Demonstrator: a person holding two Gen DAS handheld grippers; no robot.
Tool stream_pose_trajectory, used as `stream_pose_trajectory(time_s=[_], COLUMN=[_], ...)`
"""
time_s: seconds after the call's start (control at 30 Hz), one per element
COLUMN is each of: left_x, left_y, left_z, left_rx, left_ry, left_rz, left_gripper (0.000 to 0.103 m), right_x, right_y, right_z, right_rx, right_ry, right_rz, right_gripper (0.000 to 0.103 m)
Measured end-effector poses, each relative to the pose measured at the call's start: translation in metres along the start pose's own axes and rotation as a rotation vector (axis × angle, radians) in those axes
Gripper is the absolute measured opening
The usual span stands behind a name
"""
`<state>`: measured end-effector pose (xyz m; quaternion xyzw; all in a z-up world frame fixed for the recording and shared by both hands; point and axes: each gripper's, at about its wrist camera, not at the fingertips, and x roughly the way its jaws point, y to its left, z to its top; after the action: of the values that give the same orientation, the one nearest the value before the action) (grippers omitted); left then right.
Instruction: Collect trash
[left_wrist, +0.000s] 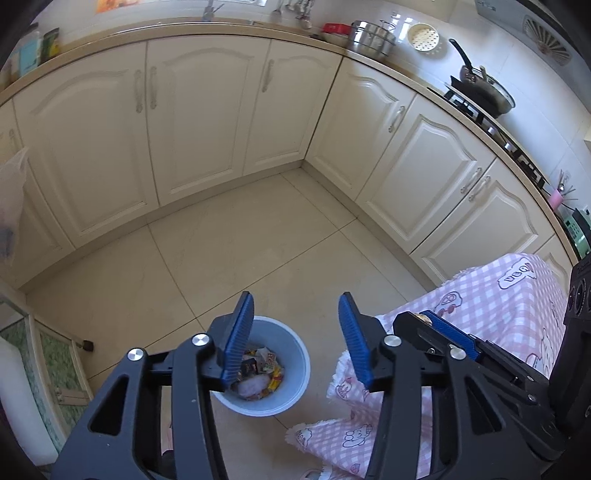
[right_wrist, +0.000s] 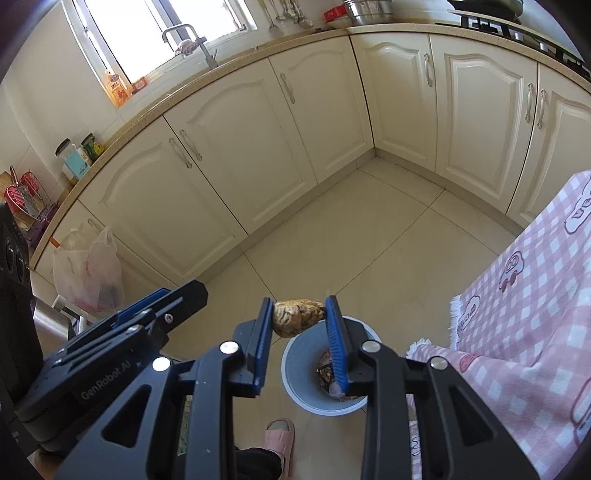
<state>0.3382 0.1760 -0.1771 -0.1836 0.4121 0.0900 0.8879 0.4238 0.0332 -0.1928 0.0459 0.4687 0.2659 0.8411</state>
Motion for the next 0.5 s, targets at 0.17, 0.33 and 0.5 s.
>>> stream_pose_trajectory(time_s=[0.17,0.33,0.5], left_x=[-0.005,-0.014,-0.032], left_y=[0.013,0.024,0.026], left_z=[-0.001,0.002,0.004], left_rx=[-0.009,-0.023,-0.021], left_ry=[-0.003,-0.021,-0.058], left_rz=[0.030,0.044,0.032], left_gripper=[0.060,0.066,0.077], right_x=[0.004,0.006,-0.005], right_y=[0.006,0.016,0.025], right_z=[0.002,0.005,0.006], right_rx=[-0.010,-0.027,-0.047], right_ry=[0.000,-0.020,-0.061], right_rz=[0.005,0.008,-0.018], right_gripper=[0.029,0.032,0.046])
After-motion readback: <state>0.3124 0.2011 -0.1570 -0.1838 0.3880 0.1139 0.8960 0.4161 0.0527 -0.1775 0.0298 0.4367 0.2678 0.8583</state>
